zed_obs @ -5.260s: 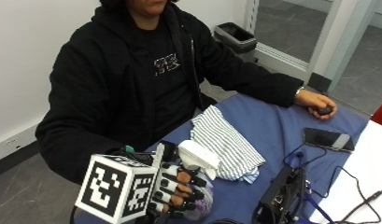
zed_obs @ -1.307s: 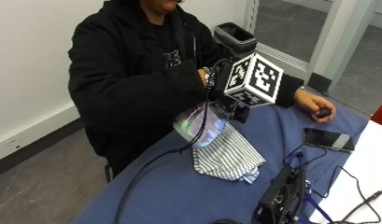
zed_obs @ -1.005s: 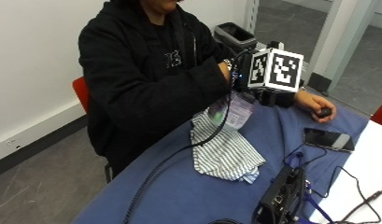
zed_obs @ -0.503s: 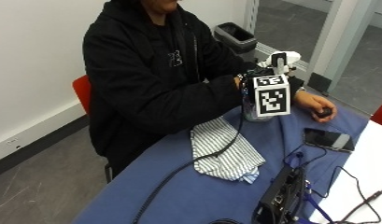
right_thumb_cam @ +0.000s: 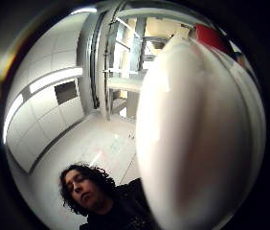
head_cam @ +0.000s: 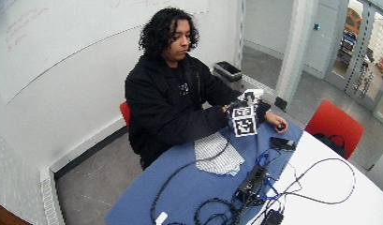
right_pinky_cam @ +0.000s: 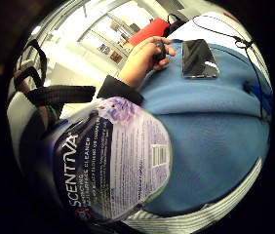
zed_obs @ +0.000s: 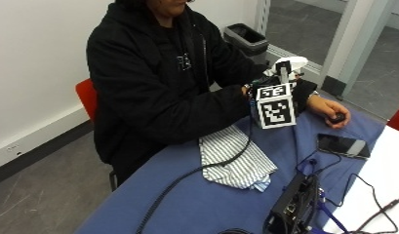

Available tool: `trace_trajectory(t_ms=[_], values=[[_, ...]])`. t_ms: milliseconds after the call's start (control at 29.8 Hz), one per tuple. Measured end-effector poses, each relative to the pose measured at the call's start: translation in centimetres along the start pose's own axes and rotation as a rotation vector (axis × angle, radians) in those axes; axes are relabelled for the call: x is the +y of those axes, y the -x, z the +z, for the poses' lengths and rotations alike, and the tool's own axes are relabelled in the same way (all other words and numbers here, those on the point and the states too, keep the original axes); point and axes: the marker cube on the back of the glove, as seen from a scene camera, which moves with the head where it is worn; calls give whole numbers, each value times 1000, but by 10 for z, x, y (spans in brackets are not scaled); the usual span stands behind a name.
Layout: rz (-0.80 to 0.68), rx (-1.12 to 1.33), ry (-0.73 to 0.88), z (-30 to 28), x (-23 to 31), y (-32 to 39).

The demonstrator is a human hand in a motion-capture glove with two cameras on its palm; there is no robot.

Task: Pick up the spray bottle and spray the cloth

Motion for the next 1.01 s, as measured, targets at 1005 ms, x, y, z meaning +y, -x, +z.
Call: trace_trajectory(t_ms=[1005], values=[[103,180,147,-51,70,20]])
